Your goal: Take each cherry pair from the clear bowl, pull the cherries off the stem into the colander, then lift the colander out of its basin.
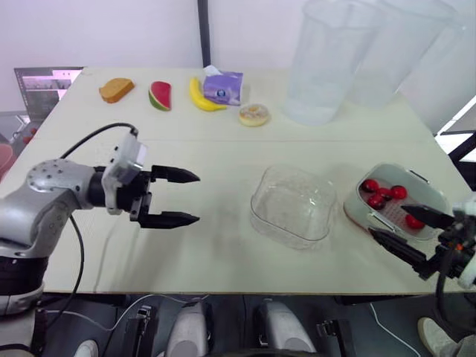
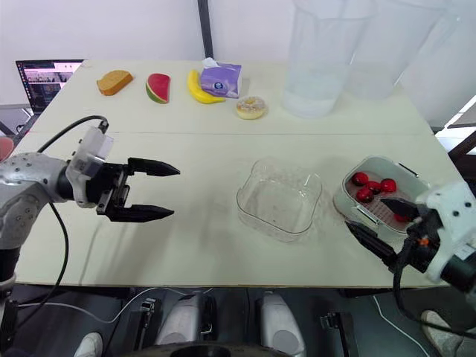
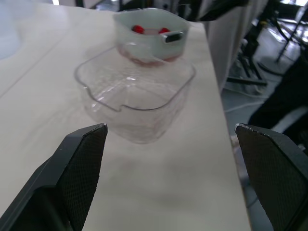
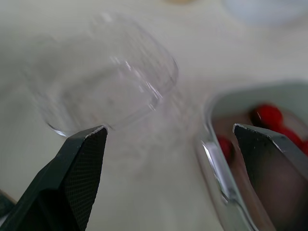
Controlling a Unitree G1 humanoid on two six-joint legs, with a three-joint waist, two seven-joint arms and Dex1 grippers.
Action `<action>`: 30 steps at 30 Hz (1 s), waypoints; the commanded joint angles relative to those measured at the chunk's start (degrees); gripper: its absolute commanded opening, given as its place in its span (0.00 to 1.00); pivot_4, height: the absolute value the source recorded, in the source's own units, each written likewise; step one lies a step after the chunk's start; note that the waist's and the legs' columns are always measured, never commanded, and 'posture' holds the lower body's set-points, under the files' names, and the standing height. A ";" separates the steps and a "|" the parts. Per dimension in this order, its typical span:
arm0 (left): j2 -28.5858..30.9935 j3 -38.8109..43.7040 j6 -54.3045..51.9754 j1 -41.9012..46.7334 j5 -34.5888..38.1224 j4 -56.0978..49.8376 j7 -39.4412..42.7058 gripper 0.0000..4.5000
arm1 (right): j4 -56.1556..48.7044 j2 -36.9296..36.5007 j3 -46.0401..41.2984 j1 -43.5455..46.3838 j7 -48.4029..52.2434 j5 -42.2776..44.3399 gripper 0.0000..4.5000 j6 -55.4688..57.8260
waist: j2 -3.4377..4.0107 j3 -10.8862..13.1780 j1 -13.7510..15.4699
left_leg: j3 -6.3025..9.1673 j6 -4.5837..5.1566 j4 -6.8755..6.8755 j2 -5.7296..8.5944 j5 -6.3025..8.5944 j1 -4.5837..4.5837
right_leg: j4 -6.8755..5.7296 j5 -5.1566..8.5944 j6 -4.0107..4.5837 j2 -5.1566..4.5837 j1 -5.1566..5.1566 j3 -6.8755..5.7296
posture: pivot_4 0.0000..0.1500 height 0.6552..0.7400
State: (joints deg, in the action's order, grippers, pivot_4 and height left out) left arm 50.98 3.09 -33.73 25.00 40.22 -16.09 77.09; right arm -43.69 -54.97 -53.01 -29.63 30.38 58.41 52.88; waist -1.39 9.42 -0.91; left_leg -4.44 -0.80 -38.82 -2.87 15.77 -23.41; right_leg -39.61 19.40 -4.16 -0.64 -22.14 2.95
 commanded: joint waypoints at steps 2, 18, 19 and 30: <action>-0.72 -2.88 5.12 3.12 -3.00 -1.55 2.20 0.99 | 8.34 -10.33 1.95 3.69 1.58 0.21 1.00 10.24 | 0.01 0.00 0.04 | -0.01 0.02 0.02 0.00 0.01 0.00 | 0.04 0.00 0.00 0.03 0.00 0.02 | 1.00 1.00; -4.07 -6.76 6.34 6.51 -4.99 -3.00 0.62 1.00 | 20.05 -21.50 27.85 23.41 10.89 -9.14 0.87 11.74 | 0.02 0.01 0.09 | -0.01 0.08 0.02 0.00 0.04 -0.11 | 0.13 -0.02 -0.04 0.03 -0.10 0.03 | 1.00 1.00; -4.07 -6.76 6.20 6.59 -4.95 -3.03 0.52 1.00 | 20.20 -21.27 28.35 24.13 11.11 -9.54 0.78 11.80 | 0.02 0.01 0.09 | -0.01 0.08 0.02 0.00 0.05 -0.11 | 0.13 -0.02 -0.04 0.04 -0.10 0.03 | 1.00 1.00; -4.07 -7.01 5.15 6.39 -5.01 -3.44 -0.05 1.00 | 19.40 -19.60 30.78 27.36 13.30 -14.38 0.04 10.95 | 0.02 0.01 0.08 | 0.00 0.08 0.02 -0.01 0.04 -0.11 | 0.13 -0.02 -0.05 0.03 -0.09 0.02 | 1.00 1.00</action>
State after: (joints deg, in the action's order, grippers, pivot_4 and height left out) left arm 46.81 -3.85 -28.45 30.60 35.02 -18.14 77.18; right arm -23.45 -74.78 -21.28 -2.86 42.74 44.83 64.56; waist -1.37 9.44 -0.83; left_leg -4.44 -0.72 -38.81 -2.88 15.81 -23.52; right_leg -39.48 19.37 -4.21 -0.61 -22.23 2.97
